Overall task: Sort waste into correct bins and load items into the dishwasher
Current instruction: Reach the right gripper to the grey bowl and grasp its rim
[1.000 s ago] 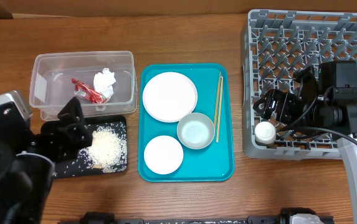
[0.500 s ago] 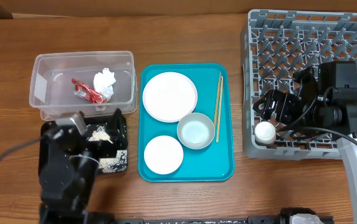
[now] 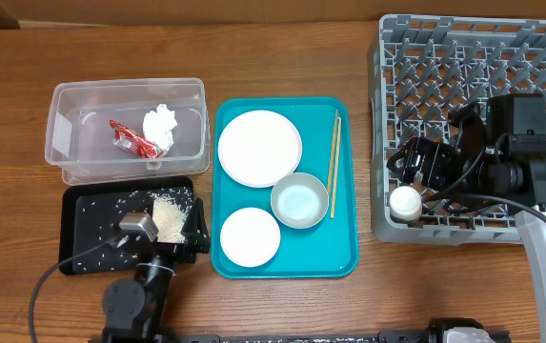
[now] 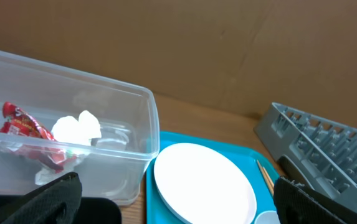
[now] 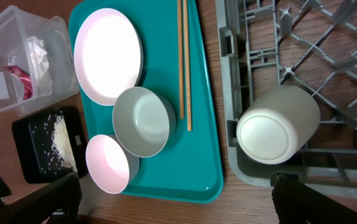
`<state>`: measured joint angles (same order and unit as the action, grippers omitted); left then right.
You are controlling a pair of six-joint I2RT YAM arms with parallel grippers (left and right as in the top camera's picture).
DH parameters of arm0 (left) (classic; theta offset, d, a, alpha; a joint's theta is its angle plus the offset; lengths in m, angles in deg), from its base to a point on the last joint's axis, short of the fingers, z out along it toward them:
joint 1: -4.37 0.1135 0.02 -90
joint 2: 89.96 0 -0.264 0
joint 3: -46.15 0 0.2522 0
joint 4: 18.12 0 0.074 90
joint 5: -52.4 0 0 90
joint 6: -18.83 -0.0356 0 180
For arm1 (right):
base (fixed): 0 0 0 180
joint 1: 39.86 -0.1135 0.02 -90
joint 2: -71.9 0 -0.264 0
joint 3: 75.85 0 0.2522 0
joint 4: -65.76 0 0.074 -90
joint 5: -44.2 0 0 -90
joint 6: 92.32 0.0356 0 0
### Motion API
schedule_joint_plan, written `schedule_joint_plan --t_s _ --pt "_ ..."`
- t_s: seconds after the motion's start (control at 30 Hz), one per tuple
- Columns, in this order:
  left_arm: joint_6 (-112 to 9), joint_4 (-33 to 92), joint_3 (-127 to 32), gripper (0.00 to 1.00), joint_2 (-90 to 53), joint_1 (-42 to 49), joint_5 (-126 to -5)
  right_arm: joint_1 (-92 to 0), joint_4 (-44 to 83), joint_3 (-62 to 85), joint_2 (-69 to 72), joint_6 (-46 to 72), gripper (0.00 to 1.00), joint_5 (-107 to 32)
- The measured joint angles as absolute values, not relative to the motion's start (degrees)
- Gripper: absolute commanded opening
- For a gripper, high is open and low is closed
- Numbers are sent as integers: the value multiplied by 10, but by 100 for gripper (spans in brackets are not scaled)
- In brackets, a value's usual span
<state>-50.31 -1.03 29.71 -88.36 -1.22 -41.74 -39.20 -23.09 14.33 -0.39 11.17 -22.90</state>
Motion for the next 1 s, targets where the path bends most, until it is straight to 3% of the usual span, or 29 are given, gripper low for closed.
schedule_joint_plan --t_s 1.0 --pt "-488 -2 318 100 -891 -12 -417 -392 -225 143 -4 111 100 -229"
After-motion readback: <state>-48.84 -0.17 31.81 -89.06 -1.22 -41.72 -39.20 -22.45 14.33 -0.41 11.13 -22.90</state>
